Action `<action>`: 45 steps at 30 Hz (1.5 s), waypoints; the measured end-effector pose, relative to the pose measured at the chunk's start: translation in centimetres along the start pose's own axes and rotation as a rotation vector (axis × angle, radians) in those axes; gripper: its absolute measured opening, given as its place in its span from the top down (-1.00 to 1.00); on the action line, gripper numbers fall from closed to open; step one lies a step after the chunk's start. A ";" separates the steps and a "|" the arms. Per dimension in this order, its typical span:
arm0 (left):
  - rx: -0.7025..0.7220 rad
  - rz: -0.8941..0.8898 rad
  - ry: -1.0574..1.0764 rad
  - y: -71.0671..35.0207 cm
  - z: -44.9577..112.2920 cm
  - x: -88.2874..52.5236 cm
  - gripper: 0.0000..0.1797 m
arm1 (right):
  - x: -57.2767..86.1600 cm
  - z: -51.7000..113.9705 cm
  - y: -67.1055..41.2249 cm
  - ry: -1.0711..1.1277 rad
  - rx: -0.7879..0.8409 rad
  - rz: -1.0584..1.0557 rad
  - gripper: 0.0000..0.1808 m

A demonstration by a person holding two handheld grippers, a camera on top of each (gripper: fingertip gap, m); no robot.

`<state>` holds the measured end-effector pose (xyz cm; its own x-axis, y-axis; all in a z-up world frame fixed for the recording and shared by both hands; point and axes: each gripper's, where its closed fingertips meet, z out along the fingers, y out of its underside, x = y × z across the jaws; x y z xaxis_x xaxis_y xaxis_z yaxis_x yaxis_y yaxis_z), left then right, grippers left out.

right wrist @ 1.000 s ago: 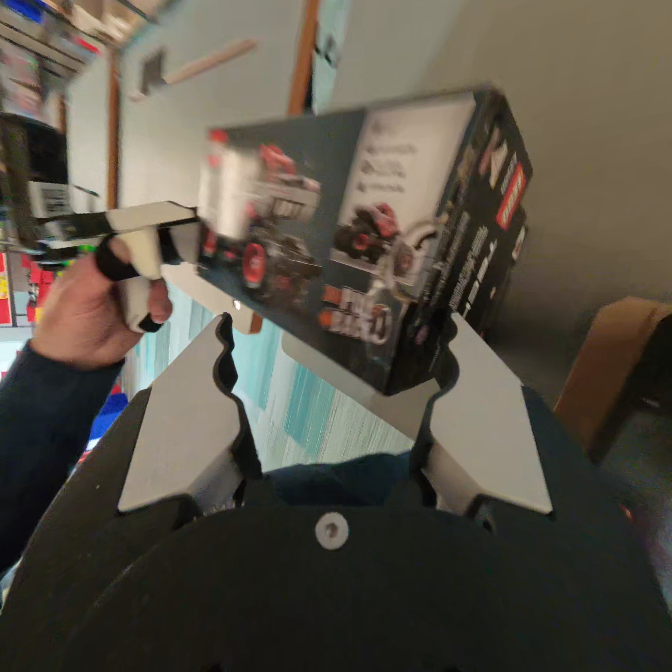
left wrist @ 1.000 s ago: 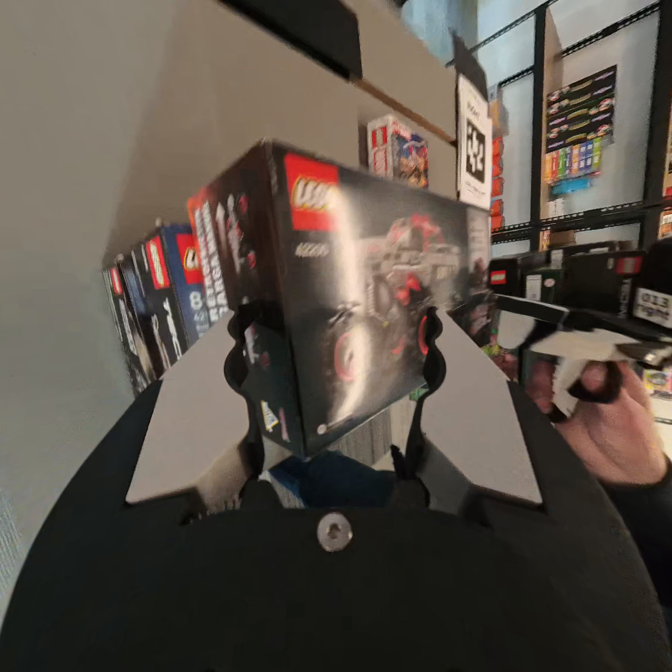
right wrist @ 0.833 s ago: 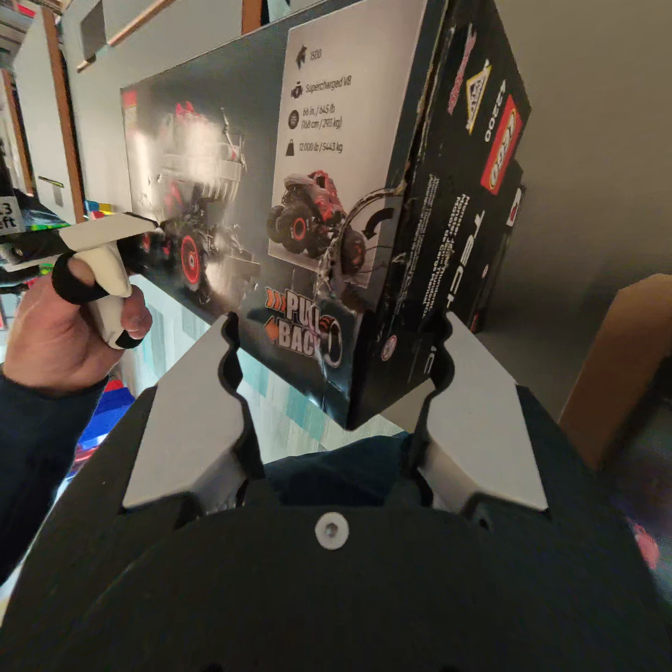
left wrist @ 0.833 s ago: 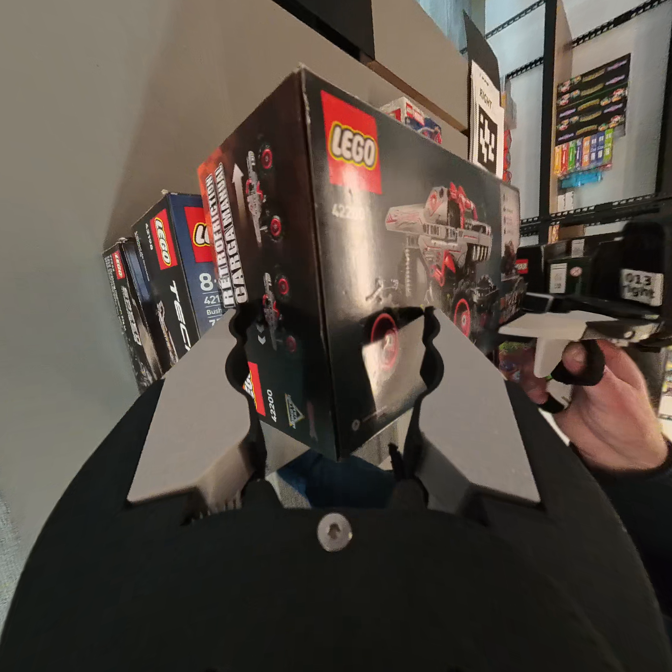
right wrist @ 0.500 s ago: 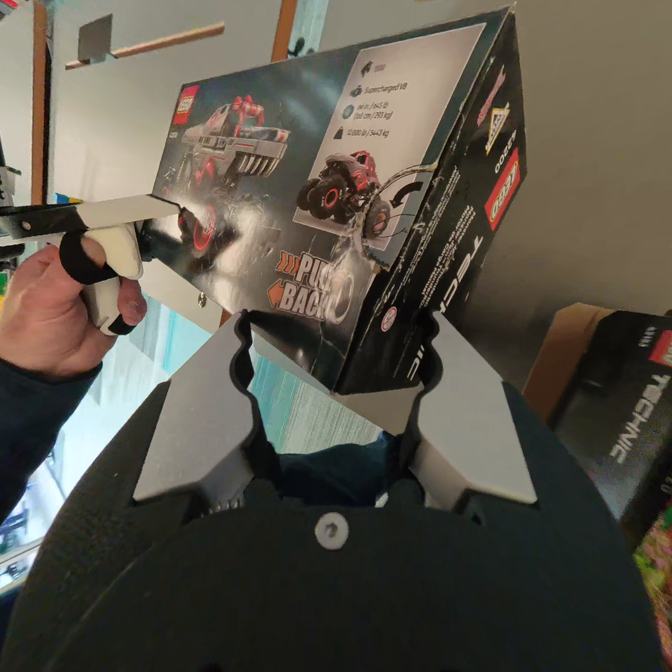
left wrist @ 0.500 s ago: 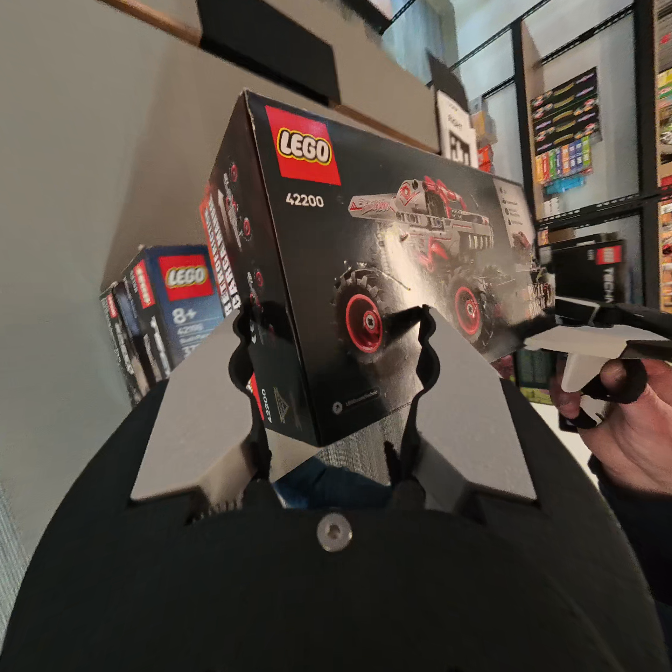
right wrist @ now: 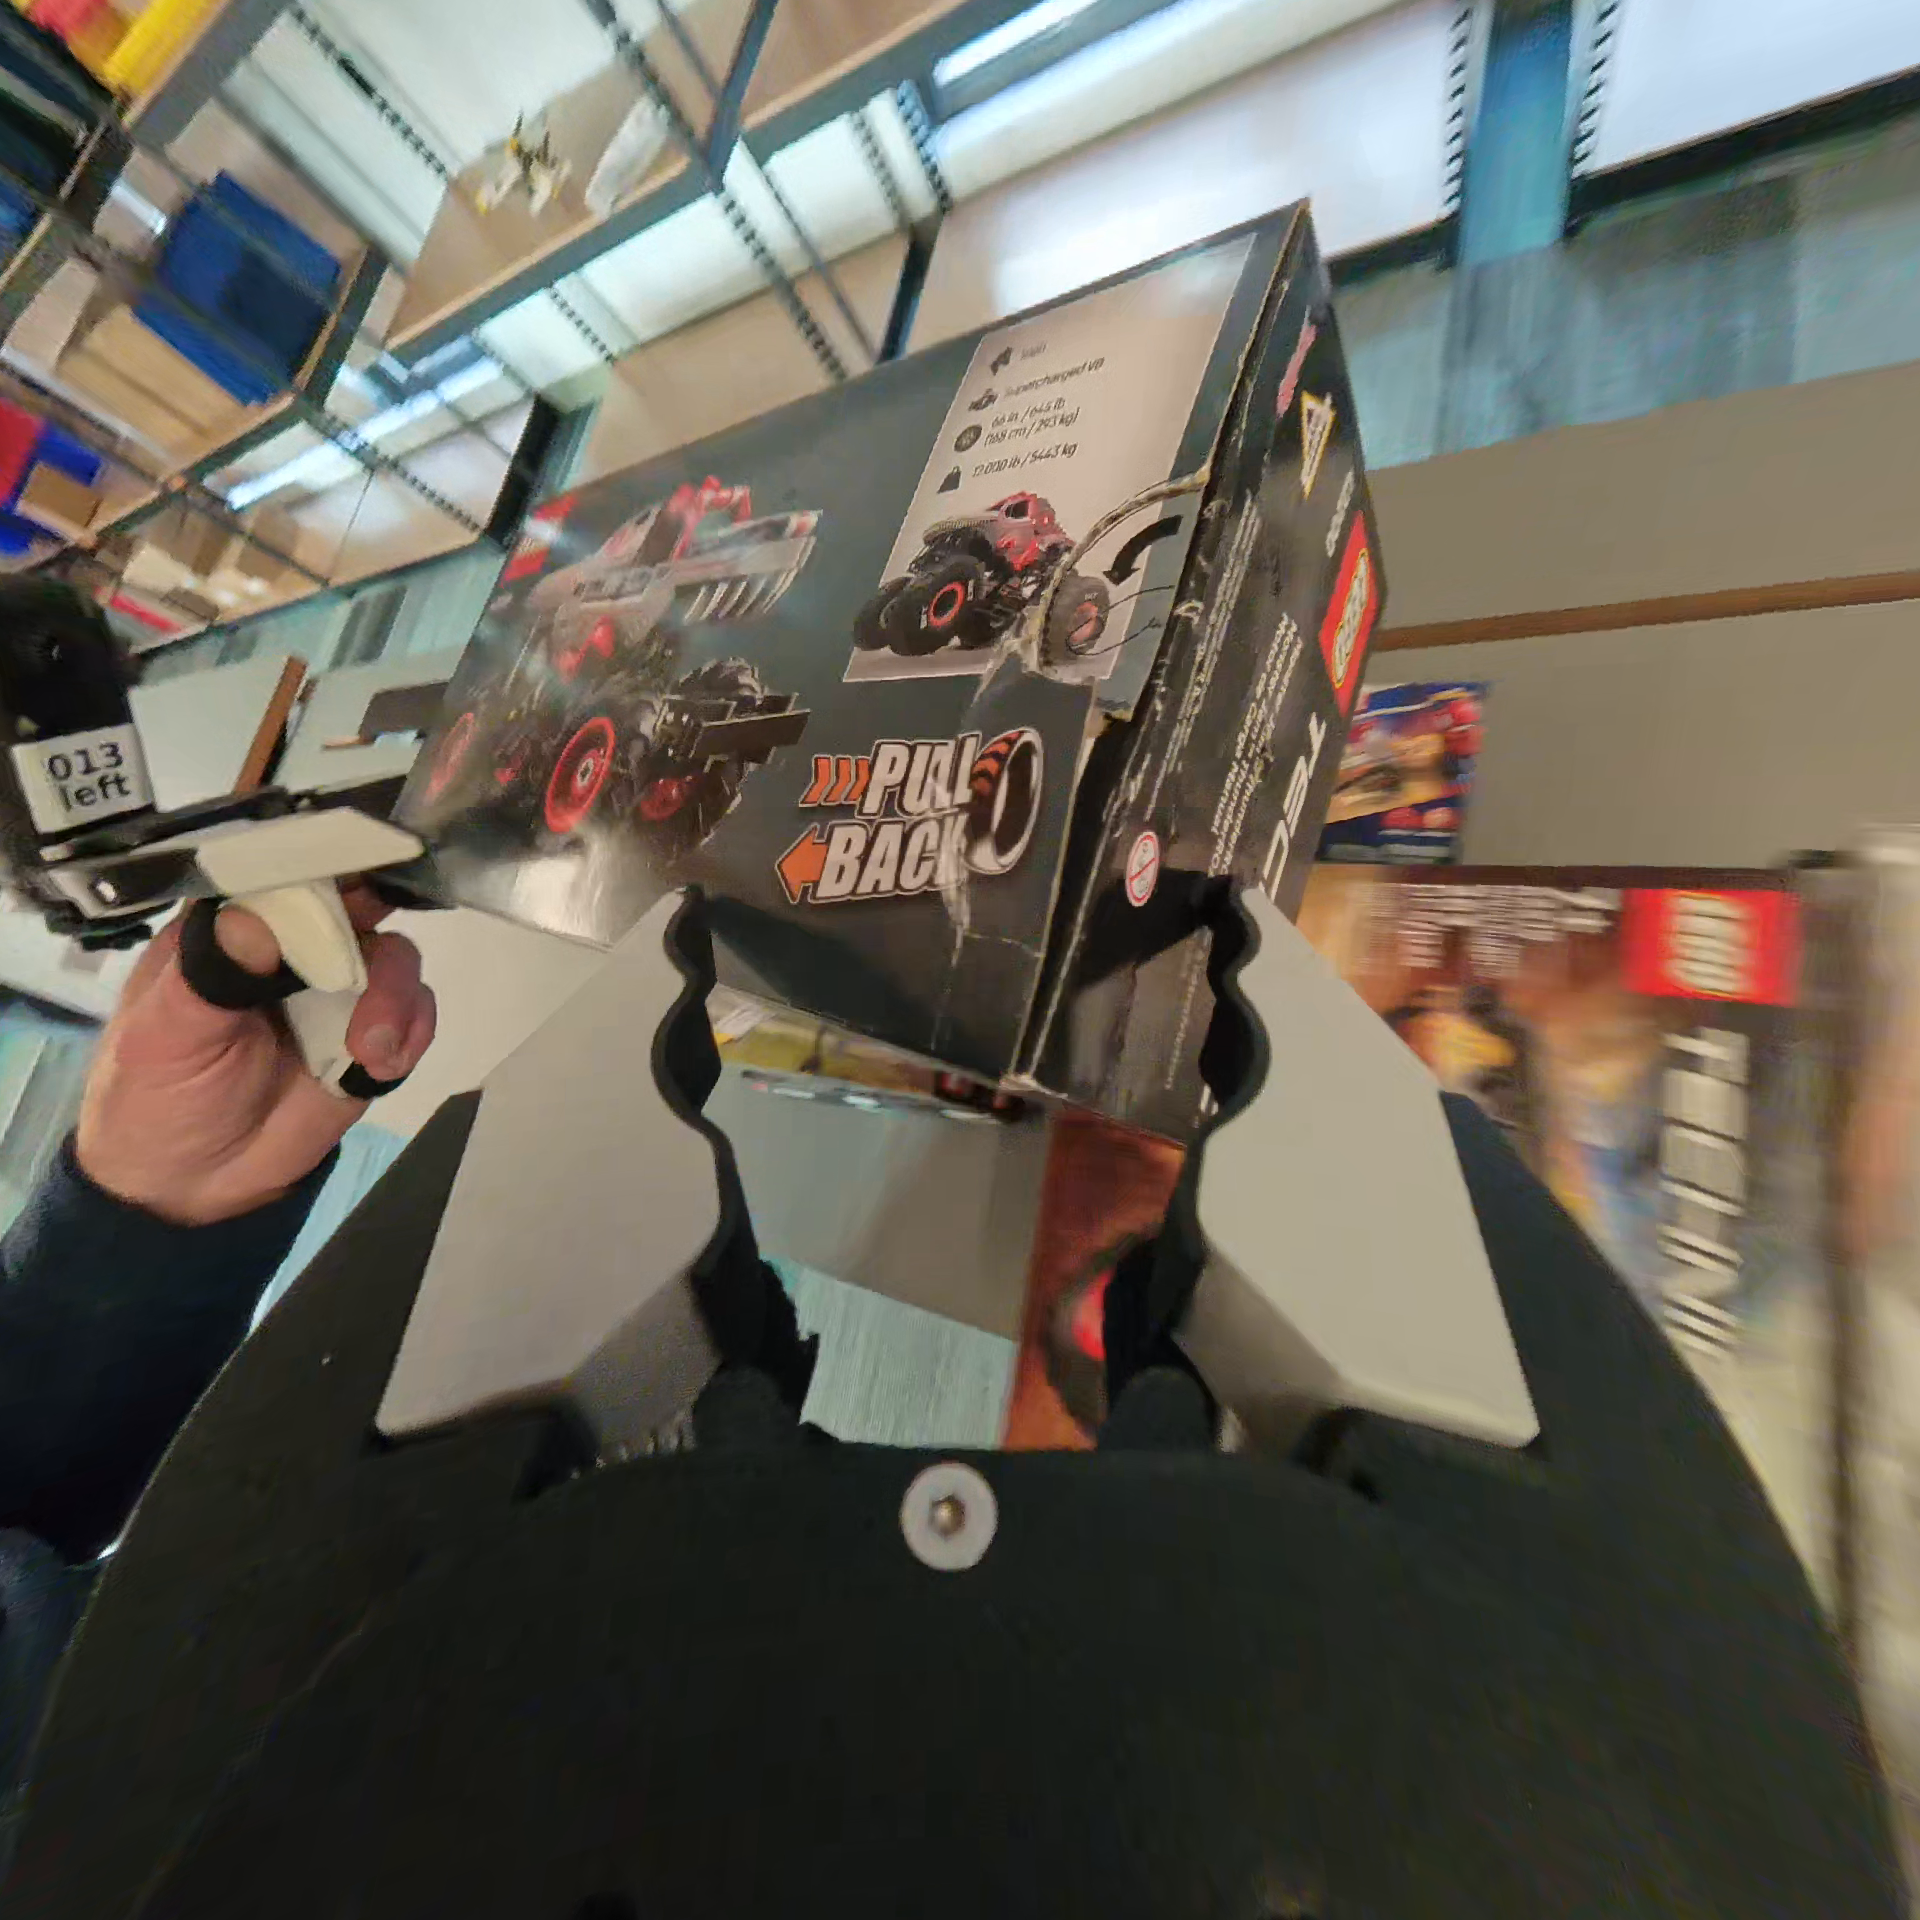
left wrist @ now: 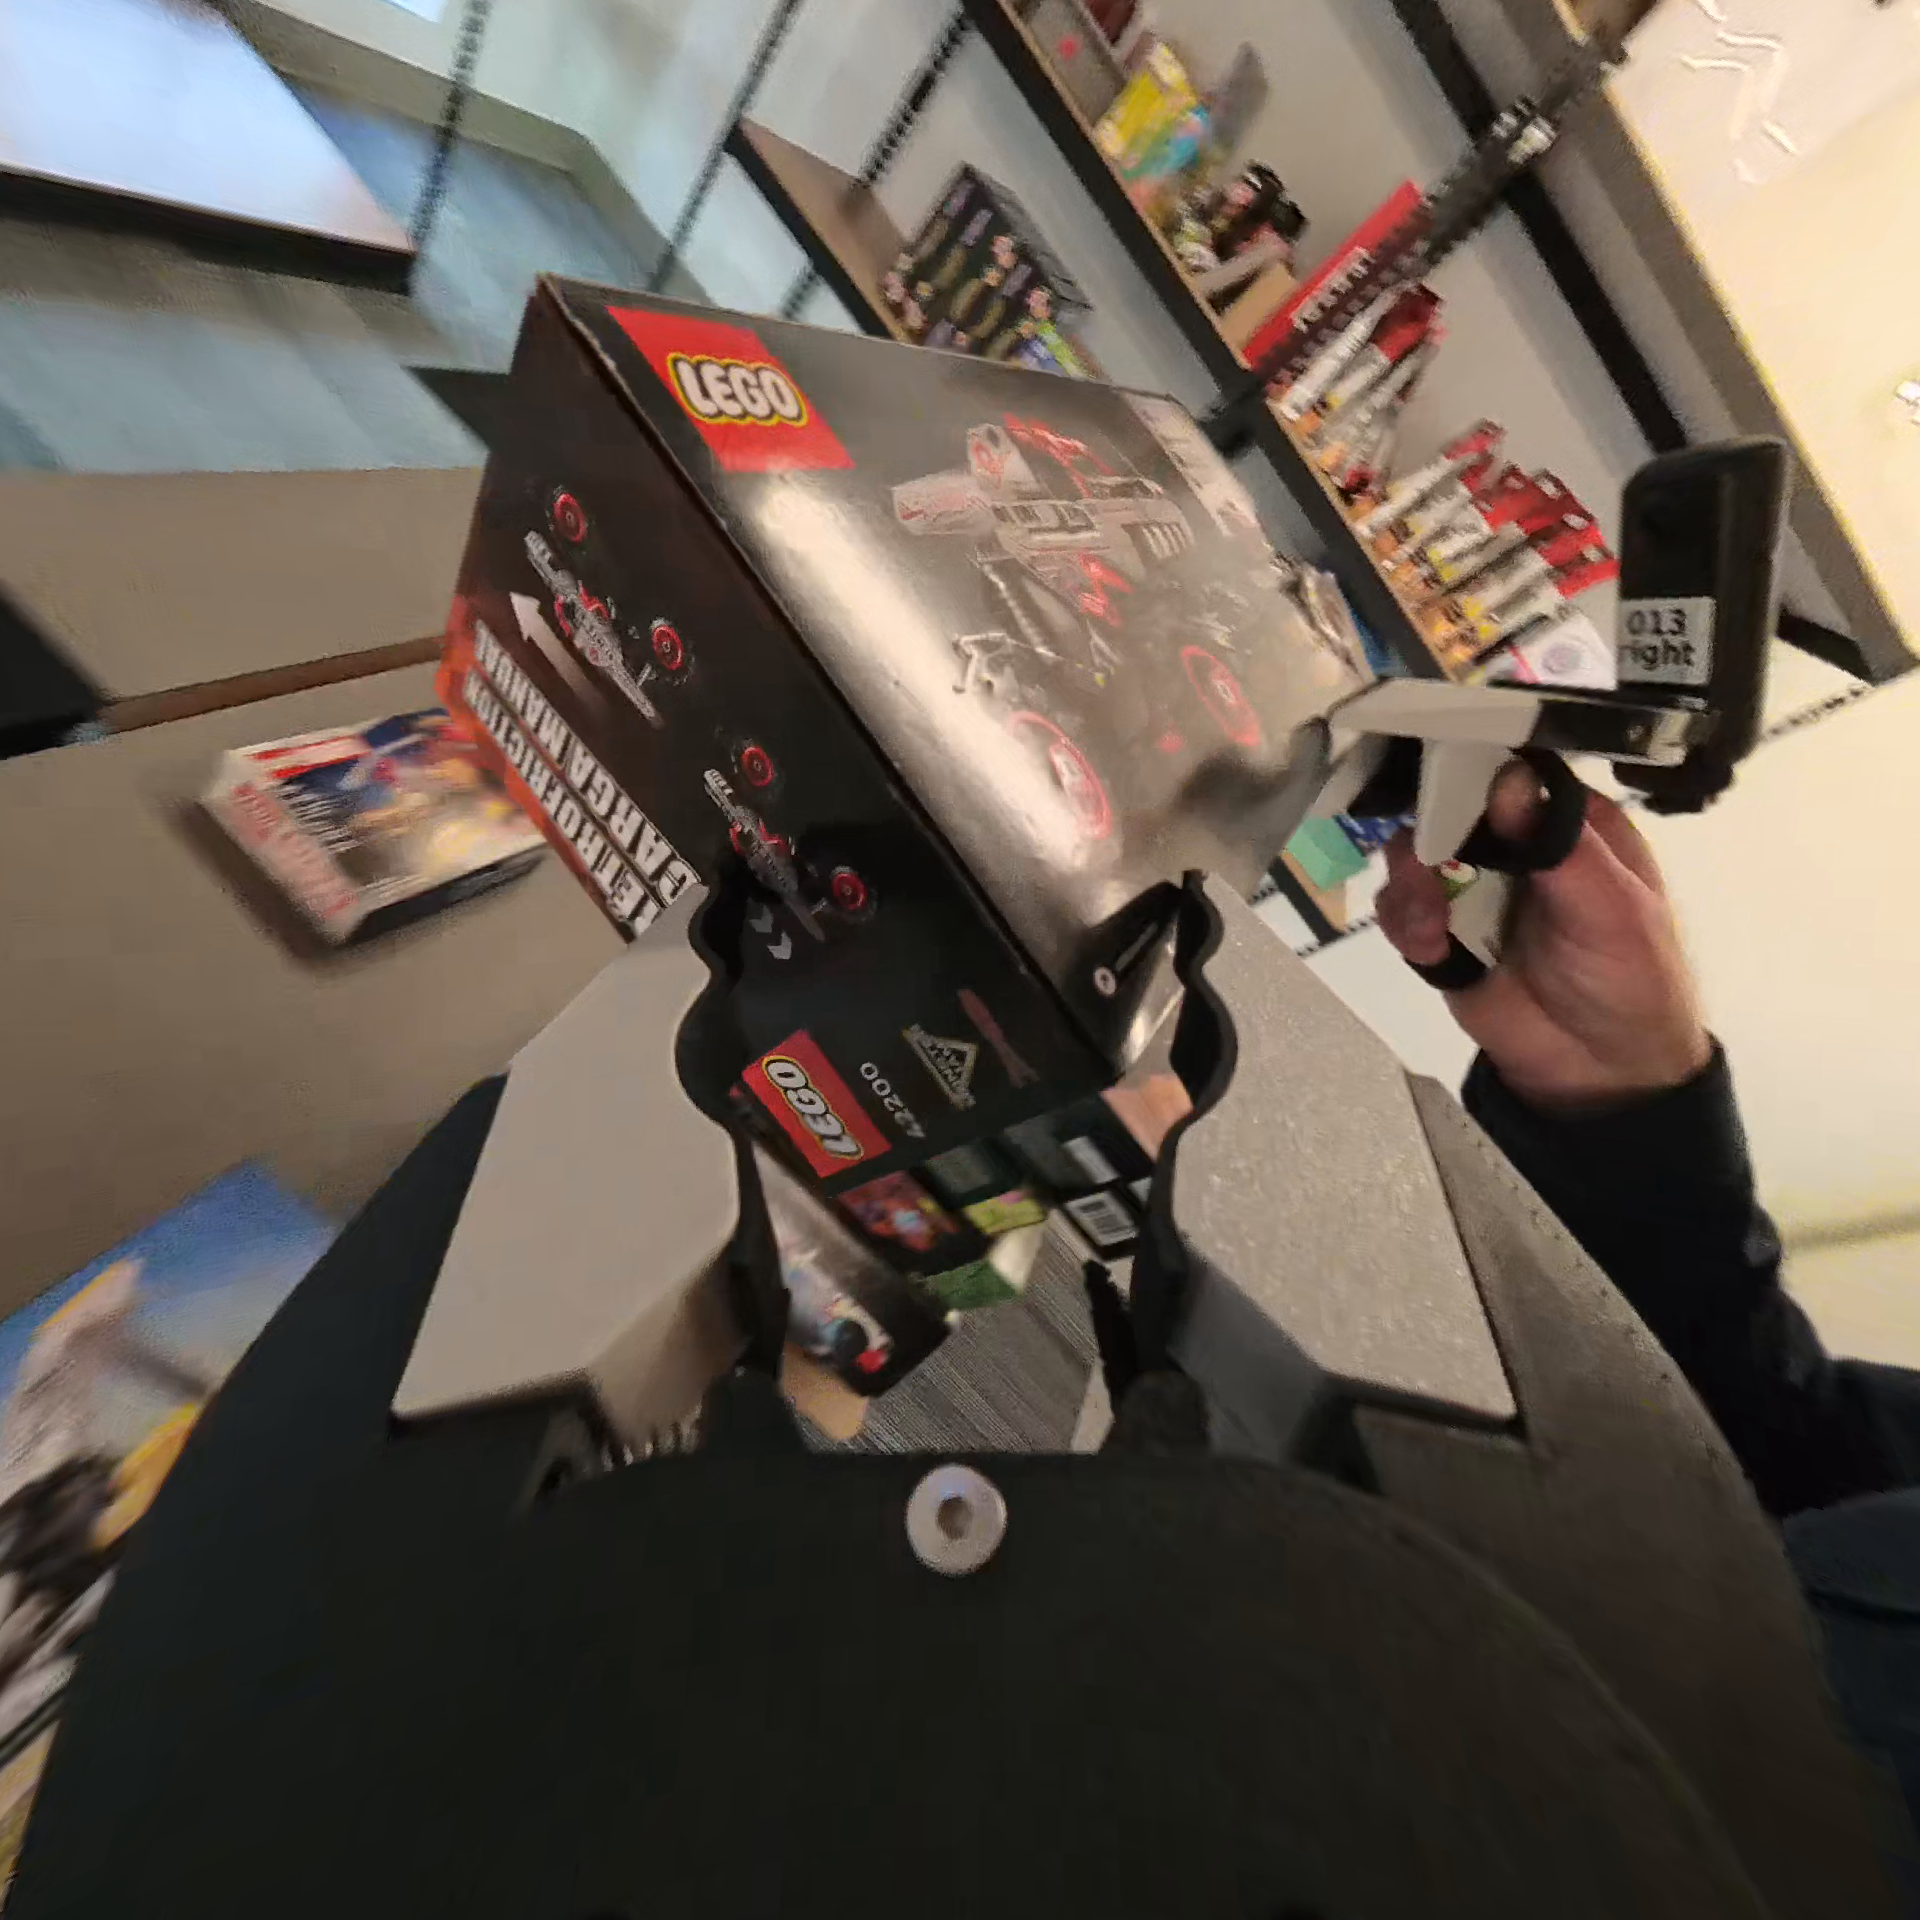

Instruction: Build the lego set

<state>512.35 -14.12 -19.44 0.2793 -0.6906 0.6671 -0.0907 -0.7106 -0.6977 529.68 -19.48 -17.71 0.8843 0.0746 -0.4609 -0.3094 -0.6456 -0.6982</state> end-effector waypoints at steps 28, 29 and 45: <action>-0.130 -0.097 -0.224 10.9 -0.1 -10.2 0.13 | -9.9 -1.2 3.3 -0.430 0.028 -0.226 0.13; -0.140 -0.114 -0.290 11.9 -1.9 -12.6 0.10 | -11.1 1.7 4.9 -0.411 -0.017 -0.231 0.10; -0.099 -0.434 -0.554 20.9 -14.3 -30.1 0.12 | -4.4 30.7 32.1 -0.124 -0.673 0.096 0.01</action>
<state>488.43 -10.15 -50.37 0.7522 -0.1912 0.6306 0.0601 -0.9331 -0.3547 505.14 -17.19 -54.94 0.8049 0.0546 -0.5908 -0.0640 -0.9820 -0.1779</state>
